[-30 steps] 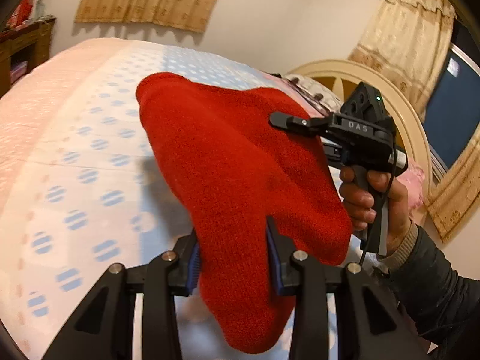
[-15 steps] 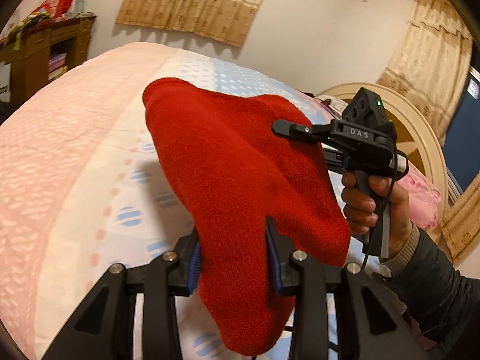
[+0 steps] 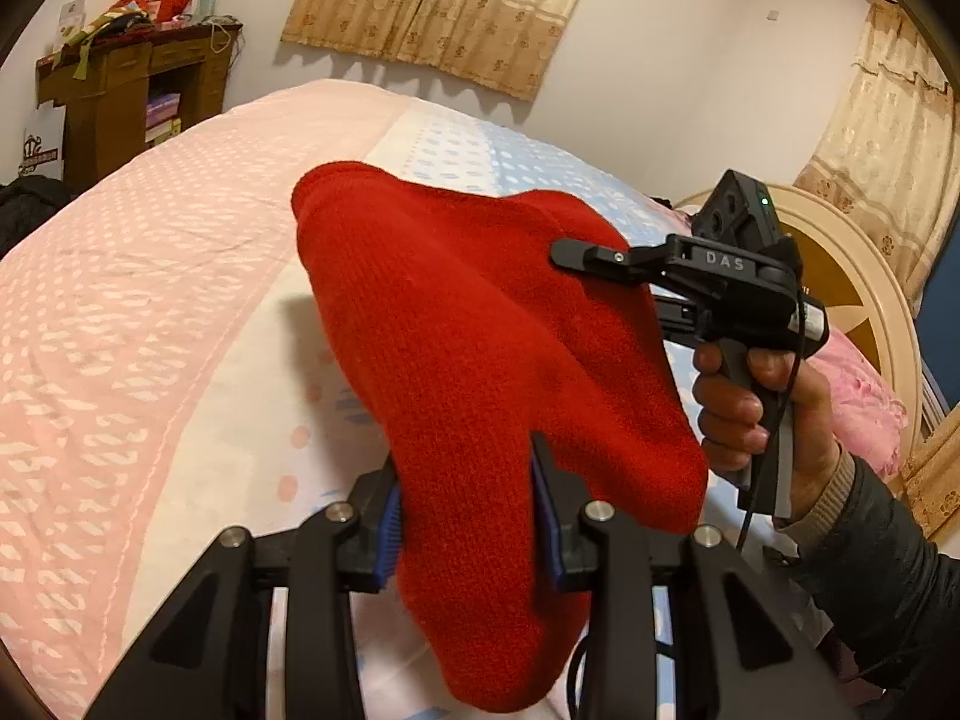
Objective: Fold small clothes
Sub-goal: 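Carry the folded sweater with both grippers across the bed cover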
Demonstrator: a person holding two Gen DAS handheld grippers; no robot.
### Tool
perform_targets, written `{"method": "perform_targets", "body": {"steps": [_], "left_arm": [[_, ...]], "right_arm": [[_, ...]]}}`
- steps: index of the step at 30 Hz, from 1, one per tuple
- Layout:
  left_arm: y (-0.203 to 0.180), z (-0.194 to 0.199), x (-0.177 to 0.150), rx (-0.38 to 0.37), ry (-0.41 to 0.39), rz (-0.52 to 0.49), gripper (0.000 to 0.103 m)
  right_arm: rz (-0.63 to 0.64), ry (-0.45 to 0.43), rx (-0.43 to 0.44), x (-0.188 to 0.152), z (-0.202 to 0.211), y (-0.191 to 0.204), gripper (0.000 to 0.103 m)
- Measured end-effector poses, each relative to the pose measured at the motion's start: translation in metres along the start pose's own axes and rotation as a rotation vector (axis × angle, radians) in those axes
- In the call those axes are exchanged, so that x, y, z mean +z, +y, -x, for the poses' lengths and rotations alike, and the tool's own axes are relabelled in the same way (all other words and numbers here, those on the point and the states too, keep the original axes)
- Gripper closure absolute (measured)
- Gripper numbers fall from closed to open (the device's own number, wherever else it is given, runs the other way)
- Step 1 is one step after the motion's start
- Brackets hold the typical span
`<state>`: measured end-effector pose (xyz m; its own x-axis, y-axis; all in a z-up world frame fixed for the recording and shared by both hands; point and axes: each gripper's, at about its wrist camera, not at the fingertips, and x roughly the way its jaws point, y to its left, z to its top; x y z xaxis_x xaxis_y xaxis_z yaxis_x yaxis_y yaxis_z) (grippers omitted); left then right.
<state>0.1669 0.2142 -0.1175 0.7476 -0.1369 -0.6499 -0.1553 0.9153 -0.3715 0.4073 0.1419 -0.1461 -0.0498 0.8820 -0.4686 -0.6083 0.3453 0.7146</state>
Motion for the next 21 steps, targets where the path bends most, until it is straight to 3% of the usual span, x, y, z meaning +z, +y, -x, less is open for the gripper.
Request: {"method": "perform_targets", "body": {"steps": [21], "left_arm": [[0.039,0.0,-0.023,0.017,0.023,0.087,0.066]], "right_arm": [[-0.028,0.076,0.004,-0.002,-0.057,0.0,0.072]]}}
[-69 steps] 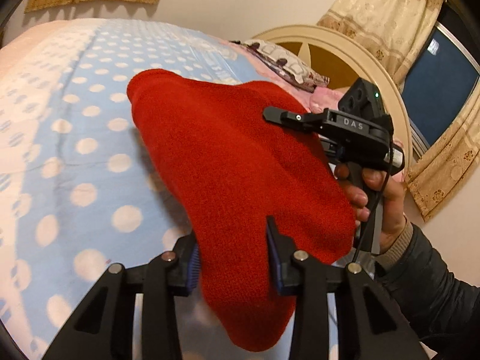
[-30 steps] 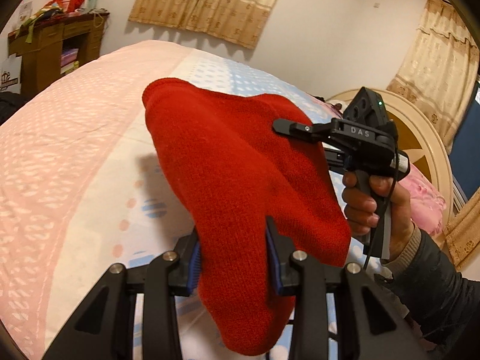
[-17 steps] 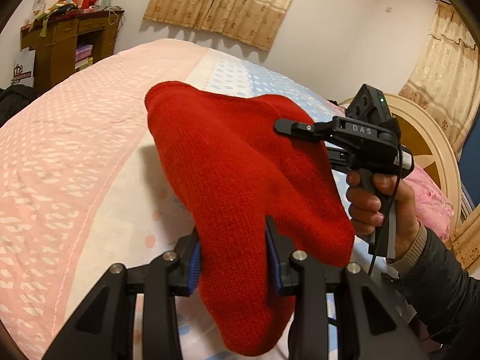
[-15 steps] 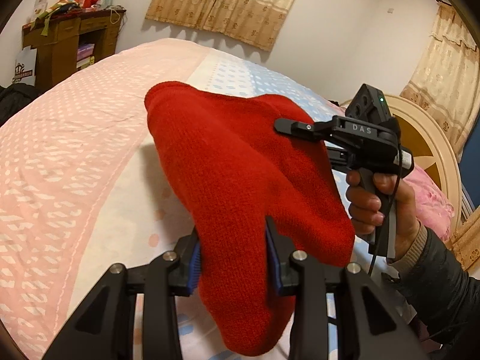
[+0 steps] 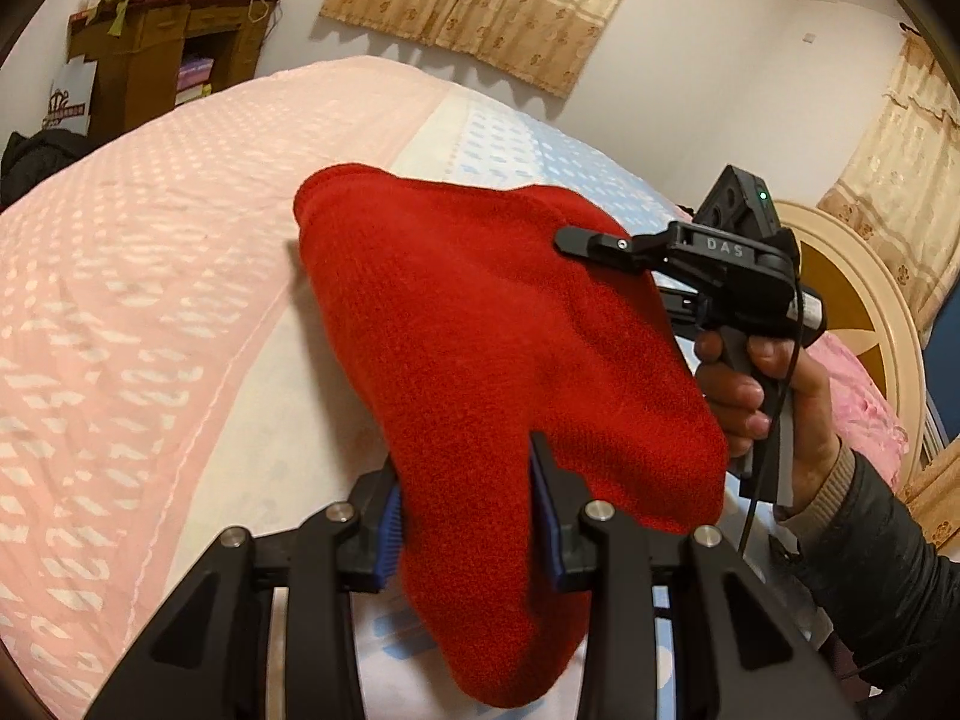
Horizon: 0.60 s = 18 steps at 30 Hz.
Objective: Fold small clothes
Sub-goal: 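Carry the folded sweater with both grippers across the bed cover, then lower the sweater onto the bed and open both grippers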
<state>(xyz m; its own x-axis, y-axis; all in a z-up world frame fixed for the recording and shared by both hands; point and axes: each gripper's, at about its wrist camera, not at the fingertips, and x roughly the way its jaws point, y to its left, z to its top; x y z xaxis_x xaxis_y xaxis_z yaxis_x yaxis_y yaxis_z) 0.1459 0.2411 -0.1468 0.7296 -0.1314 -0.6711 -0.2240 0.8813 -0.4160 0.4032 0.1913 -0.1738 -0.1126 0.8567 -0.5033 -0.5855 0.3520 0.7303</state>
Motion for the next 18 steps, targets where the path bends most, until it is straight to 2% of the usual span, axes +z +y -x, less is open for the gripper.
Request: {"method": "perform_targets", "body": {"steps": [13,18], "left_arm": [[0.009,-0.003,-0.011,-0.005,0.014,0.021,0.065],[-0.004,0.003,-0.011,0.03,0.007,-0.021,0.059]], "right_arm": [[-0.038,0.033,-0.033,-0.002,-0.02,-0.019,0.072],[-0.04,0.05,-0.06,-0.005,-0.023,-0.022,0.07]]}}
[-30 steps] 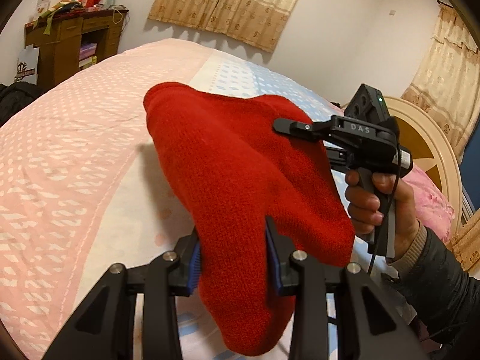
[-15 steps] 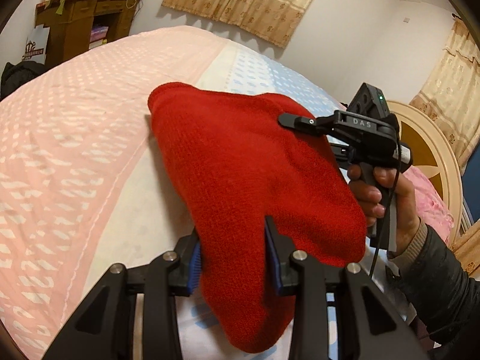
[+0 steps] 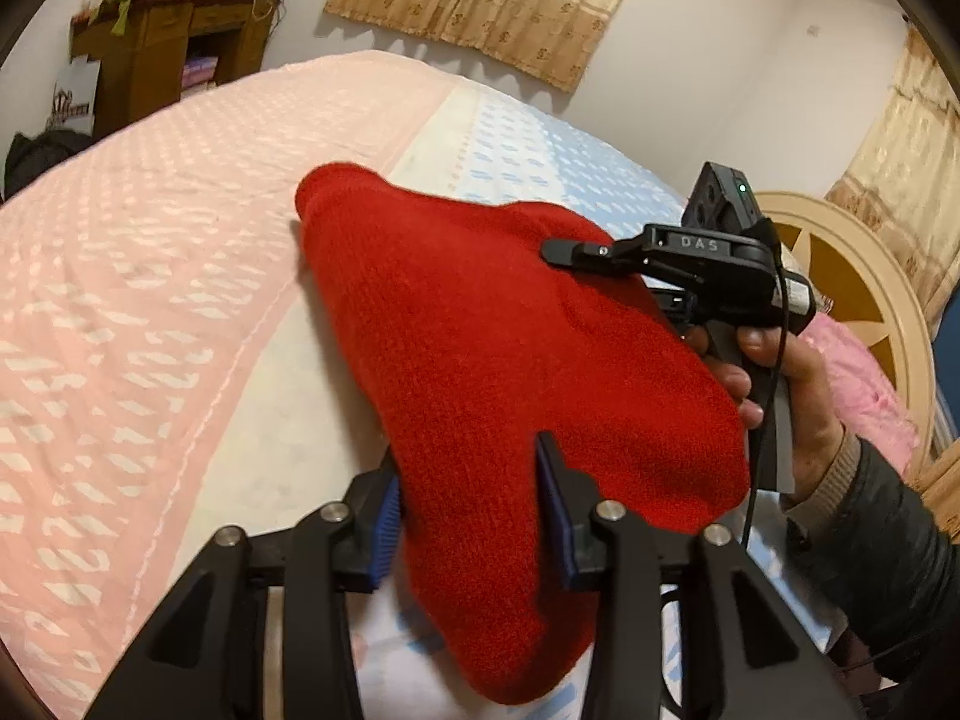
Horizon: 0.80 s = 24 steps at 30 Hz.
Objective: Fold small clothes
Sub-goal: 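Lower the sweater onto the bed and open both grippers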
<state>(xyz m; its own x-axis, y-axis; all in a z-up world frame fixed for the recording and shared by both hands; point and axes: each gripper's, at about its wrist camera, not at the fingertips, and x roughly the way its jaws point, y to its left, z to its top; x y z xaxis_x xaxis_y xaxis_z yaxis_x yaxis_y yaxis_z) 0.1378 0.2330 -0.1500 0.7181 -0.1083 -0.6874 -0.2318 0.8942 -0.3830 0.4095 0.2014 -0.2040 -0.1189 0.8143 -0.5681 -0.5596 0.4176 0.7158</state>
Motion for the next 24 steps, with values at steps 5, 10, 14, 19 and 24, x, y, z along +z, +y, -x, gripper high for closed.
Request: {"method": "perform_targets", "body": {"steps": [5,10,14,19,24], "left_arm": [[0.0,0.0,0.004,0.014,0.01,-0.002,0.058],[-0.003,0.005,0.005,0.032,-0.002,-0.018,0.057],[-0.005,0.02,0.013,0.056,-0.056,-0.032,0.048],[0.008,0.026,0.033,0.102,-0.129,-0.009,0.032],[0.021,-0.002,0.038,0.157,-0.072,-0.007,0.032]], "right_arm": [[0.04,0.011,-0.045,0.0,0.002,0.006,0.069],[0.034,0.031,-0.098,0.0,-0.003,0.004,0.069],[0.035,0.024,-0.132,-0.002,0.0,0.002,0.065],[0.105,-0.03,-0.177,-0.005,0.023,0.02,0.056],[0.202,-0.082,-0.059,-0.022,0.061,0.057,0.043]]}}
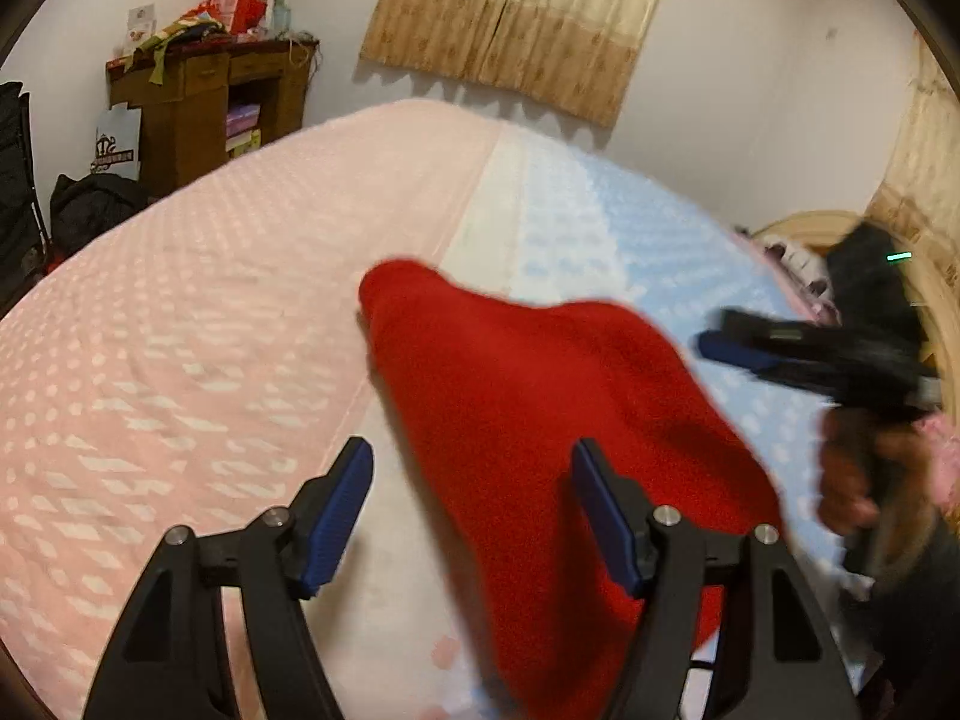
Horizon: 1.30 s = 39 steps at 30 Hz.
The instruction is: Fold small clothes
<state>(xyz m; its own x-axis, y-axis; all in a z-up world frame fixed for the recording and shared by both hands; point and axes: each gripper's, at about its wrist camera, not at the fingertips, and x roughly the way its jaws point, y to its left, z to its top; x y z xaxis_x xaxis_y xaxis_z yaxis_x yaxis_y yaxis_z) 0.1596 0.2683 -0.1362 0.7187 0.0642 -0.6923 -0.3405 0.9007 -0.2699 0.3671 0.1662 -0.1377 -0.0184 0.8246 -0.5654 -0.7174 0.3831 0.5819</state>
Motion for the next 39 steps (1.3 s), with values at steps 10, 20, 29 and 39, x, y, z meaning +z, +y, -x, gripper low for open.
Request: {"method": "perform_targets", "body": {"steps": [10,20,29,39], "left_arm": [[0.005,-0.021,-0.02,0.023,0.042,0.051,0.013],[-0.027,0.057,-0.028,0.086,-0.109,-0.003,0.013],[-0.067,0.124,-0.045,0.106,-0.254,-0.113,0.003],[-0.083,0.148,-0.05,0.105,-0.324,-0.155,0.002]], "right_arm": [[-0.089,0.155,-0.108,-0.056,-0.024,-0.044,0.036],[0.006,-0.081,-0.165,-0.058,0.065,0.004,0.036],[0.13,-0.212,-0.36,-0.101,0.132,0.068,0.035],[0.228,-0.31,-0.453,-0.135,0.168,0.124,0.033]]}}
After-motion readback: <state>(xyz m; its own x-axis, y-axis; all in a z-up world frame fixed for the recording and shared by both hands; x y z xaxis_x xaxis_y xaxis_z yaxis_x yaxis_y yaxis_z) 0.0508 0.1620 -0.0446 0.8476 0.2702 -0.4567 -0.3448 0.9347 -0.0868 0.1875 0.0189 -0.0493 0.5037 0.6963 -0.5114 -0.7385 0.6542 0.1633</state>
